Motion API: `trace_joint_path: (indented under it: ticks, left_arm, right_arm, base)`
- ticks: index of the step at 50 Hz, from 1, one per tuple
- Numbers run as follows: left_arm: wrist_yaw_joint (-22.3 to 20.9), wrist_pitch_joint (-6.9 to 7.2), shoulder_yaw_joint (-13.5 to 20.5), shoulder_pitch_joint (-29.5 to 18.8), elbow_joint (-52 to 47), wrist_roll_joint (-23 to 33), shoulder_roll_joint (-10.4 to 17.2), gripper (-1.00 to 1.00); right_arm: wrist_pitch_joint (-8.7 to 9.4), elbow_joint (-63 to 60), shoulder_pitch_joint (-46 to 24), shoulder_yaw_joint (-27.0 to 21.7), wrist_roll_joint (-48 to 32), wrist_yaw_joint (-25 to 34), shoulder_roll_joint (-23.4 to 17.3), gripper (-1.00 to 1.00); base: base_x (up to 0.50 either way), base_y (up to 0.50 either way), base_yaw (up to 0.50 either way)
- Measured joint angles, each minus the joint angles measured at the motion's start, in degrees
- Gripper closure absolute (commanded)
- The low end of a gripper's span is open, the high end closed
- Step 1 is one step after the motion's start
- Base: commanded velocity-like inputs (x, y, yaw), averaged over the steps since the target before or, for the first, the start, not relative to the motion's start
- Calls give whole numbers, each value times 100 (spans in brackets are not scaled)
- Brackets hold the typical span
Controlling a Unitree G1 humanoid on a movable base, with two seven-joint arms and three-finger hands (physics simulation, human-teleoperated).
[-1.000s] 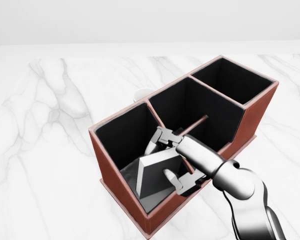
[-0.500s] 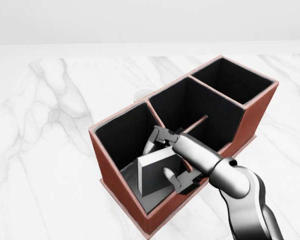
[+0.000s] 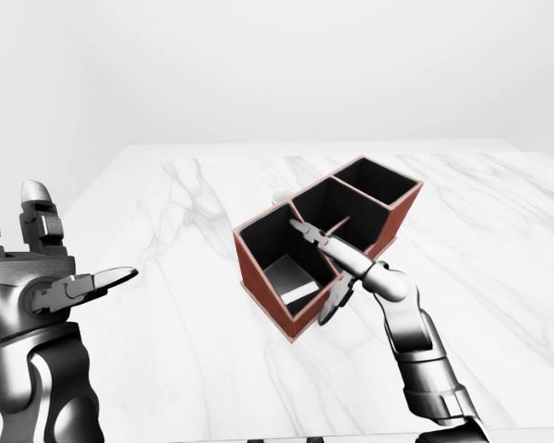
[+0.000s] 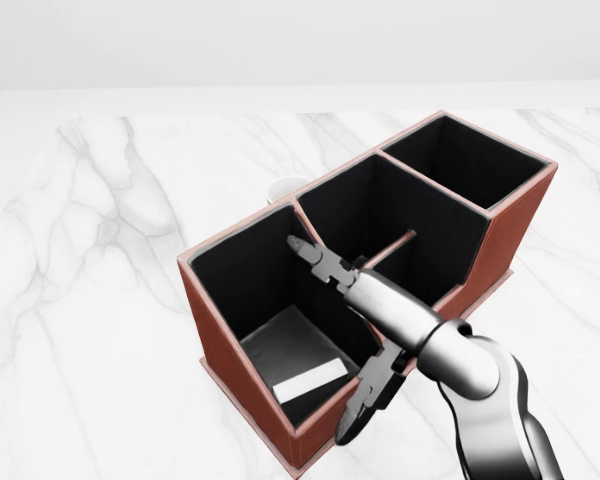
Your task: Pick up the book and place it in the left compartment of the caddy.
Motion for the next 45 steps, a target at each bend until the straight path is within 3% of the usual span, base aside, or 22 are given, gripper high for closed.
trace_joint_path:
  ticks: [24,45]
  left_arm:
    - [-3,0,-7,-11,31,4,4,-100]
    - [-15,0,-25,7,2,20,-16,-100]
  right_arm:
    - [0,-60,100,18,119,-15,42,-100]
    - [0,-2727,75,190,-201,0,-153,-100]
  base:
    - [0,0,0]
    - [0,0,0]
